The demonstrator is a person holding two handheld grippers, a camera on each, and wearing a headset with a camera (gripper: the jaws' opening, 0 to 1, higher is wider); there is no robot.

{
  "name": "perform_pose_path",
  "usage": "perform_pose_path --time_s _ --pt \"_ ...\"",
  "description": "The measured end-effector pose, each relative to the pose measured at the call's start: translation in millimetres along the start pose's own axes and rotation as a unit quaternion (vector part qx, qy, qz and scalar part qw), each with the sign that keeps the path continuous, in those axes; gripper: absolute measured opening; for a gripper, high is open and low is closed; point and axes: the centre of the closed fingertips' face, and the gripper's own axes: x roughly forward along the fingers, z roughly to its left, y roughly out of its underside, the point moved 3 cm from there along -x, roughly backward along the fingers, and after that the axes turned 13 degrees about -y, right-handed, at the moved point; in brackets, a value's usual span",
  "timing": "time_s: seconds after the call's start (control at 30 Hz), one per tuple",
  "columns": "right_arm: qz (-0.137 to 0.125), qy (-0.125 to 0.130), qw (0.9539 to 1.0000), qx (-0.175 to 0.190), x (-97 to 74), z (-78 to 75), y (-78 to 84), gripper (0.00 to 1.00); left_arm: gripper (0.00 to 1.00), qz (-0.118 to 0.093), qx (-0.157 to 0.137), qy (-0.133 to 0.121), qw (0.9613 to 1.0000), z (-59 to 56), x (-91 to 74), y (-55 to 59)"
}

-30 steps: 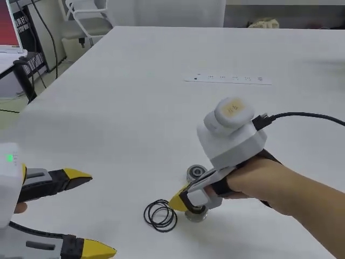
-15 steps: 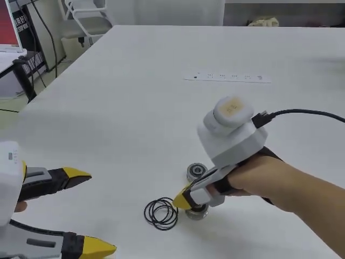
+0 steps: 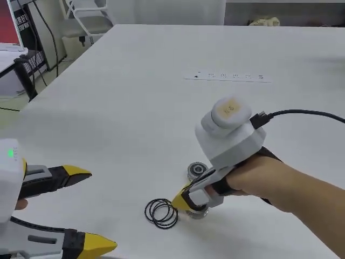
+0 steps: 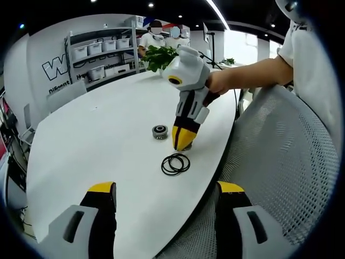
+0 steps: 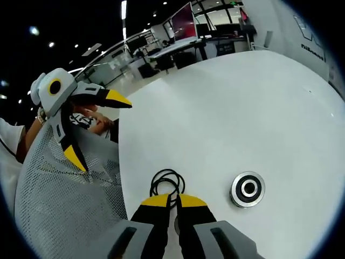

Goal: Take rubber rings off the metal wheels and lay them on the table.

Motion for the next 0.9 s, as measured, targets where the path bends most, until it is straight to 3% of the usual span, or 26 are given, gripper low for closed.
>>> perform_pose_path --time_s 0.27,0.57,0.9 --pt "0.001 0.005 1.0 0.0 -2.2 -1.6 0.2 0.01 0.72 -0.001 -0.001 -0.002 1.0 0.5 -0.2 -0.7" --pt "-0.022 0.014 0.9996 -0.006 -16.3 -1.7 -11.8 0.02 0.72 -0.003 -0.003 0.0 1.0 0.4 -0.2 -1.4" --pt "-0.103 0.036 0.9937 -0.025 -57.7 7.9 -46.3 0.05 0.73 -0.012 -0.009 0.012 0.9998 -2.2 0.6 -4.0"
